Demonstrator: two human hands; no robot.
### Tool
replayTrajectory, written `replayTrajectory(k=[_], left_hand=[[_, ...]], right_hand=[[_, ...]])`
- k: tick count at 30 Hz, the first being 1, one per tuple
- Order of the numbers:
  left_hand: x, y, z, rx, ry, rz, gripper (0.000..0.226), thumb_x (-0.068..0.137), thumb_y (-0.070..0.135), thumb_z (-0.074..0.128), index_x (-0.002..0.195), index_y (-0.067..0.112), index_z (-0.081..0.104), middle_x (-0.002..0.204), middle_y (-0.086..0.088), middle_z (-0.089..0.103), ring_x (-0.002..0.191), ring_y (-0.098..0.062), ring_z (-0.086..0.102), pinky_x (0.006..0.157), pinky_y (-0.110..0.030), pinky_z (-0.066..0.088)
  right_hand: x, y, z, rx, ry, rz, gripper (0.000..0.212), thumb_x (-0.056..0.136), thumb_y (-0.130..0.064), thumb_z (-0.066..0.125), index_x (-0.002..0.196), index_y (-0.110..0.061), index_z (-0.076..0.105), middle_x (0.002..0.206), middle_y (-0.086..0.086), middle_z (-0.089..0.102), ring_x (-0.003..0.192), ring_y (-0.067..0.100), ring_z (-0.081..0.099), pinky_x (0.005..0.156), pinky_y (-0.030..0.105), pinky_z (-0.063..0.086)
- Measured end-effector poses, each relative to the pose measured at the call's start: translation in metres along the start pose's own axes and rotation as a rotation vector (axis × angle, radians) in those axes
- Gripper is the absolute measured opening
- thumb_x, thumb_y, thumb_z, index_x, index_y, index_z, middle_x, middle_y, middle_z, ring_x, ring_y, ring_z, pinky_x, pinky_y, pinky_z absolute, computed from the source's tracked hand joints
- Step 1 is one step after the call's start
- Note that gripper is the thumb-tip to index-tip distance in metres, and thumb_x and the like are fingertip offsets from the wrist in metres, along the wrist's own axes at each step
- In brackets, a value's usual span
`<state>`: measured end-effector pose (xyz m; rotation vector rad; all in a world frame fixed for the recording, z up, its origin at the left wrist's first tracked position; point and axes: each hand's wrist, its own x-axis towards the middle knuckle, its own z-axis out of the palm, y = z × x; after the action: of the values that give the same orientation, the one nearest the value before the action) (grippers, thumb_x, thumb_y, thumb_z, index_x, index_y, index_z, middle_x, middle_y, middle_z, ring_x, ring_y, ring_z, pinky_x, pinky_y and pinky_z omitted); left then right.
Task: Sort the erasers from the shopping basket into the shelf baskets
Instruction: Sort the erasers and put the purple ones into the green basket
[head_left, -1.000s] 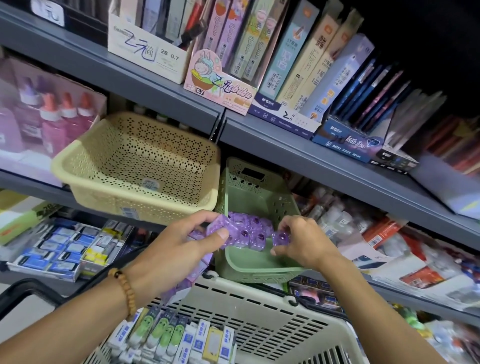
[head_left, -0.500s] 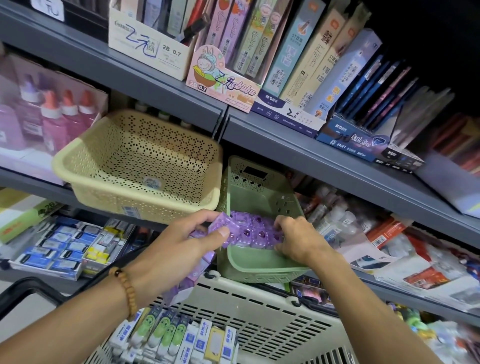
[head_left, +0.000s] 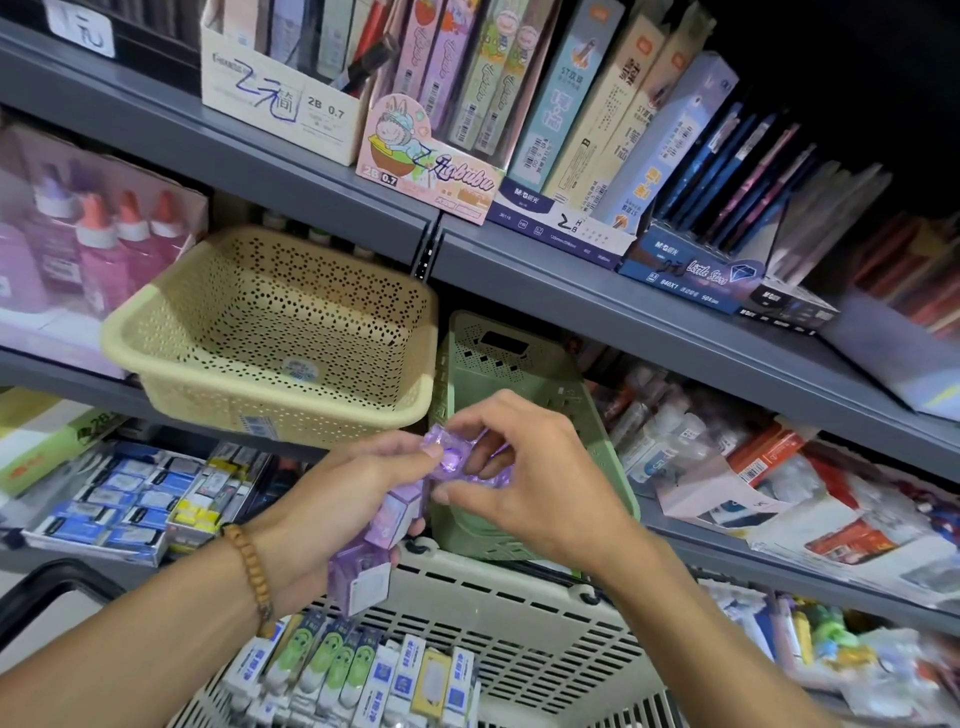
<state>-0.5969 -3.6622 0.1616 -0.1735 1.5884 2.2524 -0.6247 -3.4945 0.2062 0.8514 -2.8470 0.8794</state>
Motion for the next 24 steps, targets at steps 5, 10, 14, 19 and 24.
replayTrajectory(k=[5, 10, 14, 19, 24], left_hand=[[0.003, 0.002, -0.001, -0.064, 0.068, -0.015, 0.013, 0.087, 0.018, 0.064, 0.086, 0.018, 0.077, 0.070, -0.004, 0.063, 0.055, -0.016, 0.058, 0.039, -0.020, 0.038], [0.005, 0.005, 0.000, -0.185, 0.094, -0.039, 0.023, 0.078, 0.012, 0.063, 0.098, 0.008, 0.073, 0.074, -0.004, 0.062, 0.054, -0.016, 0.055, 0.039, -0.019, 0.036], [0.007, 0.006, 0.001, -0.264, 0.124, -0.045, 0.023, 0.083, 0.013, 0.059, 0.101, 0.006, 0.072, 0.076, -0.005, 0.062, 0.055, -0.017, 0.055, 0.039, -0.020, 0.038], [0.009, 0.006, 0.001, -0.341, 0.149, -0.040, 0.021, 0.086, 0.012, 0.055, 0.099, 0.005, 0.071, 0.081, -0.007, 0.063, 0.055, -0.018, 0.054, 0.037, -0.022, 0.040], [0.009, 0.008, 0.001, -0.472, 0.152, -0.040, 0.015, 0.082, 0.012, 0.058, 0.092, 0.007, 0.067, 0.084, -0.009, 0.059, 0.057, -0.019, 0.051, 0.038, -0.020, 0.038]], right_hand=[[-0.001, 0.027, -0.009, -0.092, 0.018, 0.113, 0.027, 0.075, -0.021, 0.077, 0.097, -0.029, 0.064, 0.084, -0.013, 0.063, 0.079, 0.005, 0.061, 0.075, 0.024, 0.054], [-0.002, 0.056, -0.008, -0.207, -0.242, 0.308, 0.027, 0.075, -0.022, 0.079, 0.092, -0.032, 0.060, 0.088, -0.011, 0.061, 0.078, 0.003, 0.055, 0.074, 0.025, 0.048], [0.010, 0.055, 0.005, -0.248, -0.352, 0.267, 0.027, 0.078, -0.018, 0.077, 0.086, -0.030, 0.055, 0.092, -0.007, 0.056, 0.081, 0.007, 0.052, 0.078, 0.029, 0.048], [0.023, 0.059, 0.019, -0.241, -0.387, 0.285, 0.027, 0.078, -0.012, 0.076, 0.098, -0.020, 0.062, 0.084, -0.005, 0.062, 0.079, 0.014, 0.057, 0.076, 0.028, 0.048], [0.022, 0.061, 0.021, -0.214, -0.306, 0.300, 0.022, 0.078, -0.018, 0.078, 0.094, -0.020, 0.062, 0.078, -0.009, 0.063, 0.081, 0.014, 0.057, 0.082, 0.030, 0.051]])
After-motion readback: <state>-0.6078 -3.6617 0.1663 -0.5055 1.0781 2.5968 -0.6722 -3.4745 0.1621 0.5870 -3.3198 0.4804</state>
